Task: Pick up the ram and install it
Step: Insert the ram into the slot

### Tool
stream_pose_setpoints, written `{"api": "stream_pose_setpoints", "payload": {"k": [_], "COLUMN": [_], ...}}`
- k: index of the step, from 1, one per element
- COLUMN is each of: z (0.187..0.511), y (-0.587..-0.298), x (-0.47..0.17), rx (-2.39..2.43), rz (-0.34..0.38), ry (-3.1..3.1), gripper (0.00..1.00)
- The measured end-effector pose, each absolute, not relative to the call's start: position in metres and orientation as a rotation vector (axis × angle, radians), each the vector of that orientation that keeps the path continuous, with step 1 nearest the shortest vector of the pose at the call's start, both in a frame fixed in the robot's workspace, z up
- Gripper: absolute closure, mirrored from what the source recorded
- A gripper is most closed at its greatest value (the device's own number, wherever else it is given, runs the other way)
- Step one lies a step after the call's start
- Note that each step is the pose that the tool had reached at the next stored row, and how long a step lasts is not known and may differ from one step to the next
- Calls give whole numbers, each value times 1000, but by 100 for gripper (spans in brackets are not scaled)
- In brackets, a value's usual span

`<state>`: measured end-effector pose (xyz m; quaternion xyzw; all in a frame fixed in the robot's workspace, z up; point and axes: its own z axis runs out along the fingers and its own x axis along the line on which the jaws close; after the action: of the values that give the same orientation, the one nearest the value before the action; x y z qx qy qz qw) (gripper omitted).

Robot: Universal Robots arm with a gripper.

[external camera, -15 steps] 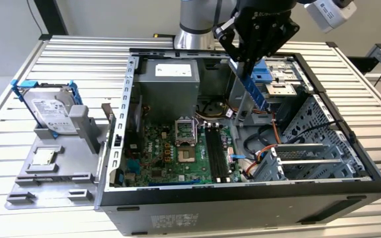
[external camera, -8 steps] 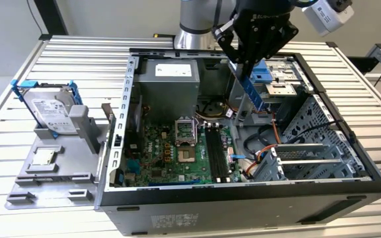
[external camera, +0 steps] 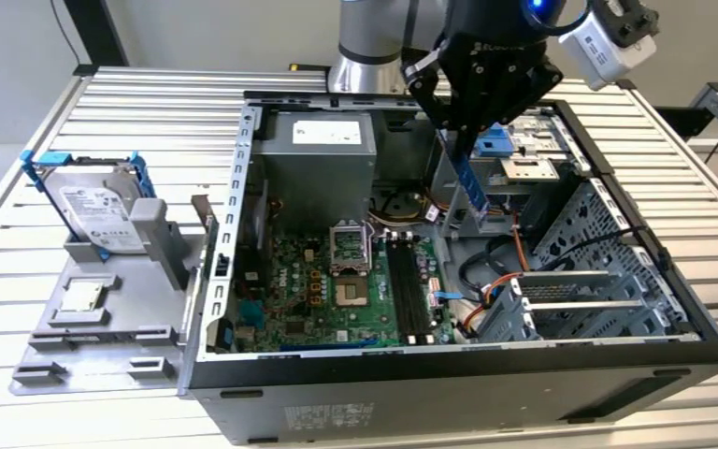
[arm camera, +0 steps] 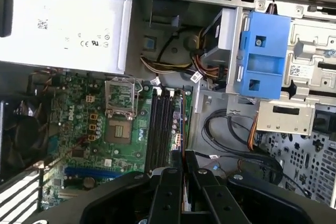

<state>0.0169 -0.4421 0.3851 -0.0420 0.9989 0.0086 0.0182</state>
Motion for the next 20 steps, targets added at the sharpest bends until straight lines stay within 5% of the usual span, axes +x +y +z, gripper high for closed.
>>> {"api": "stream_pose_setpoints", "payload": {"k": [20], "z": [383], "y": [-442], "x": [24], "rx": [-116], "rz": [26], "ry": [3101], "gripper": [100]}}
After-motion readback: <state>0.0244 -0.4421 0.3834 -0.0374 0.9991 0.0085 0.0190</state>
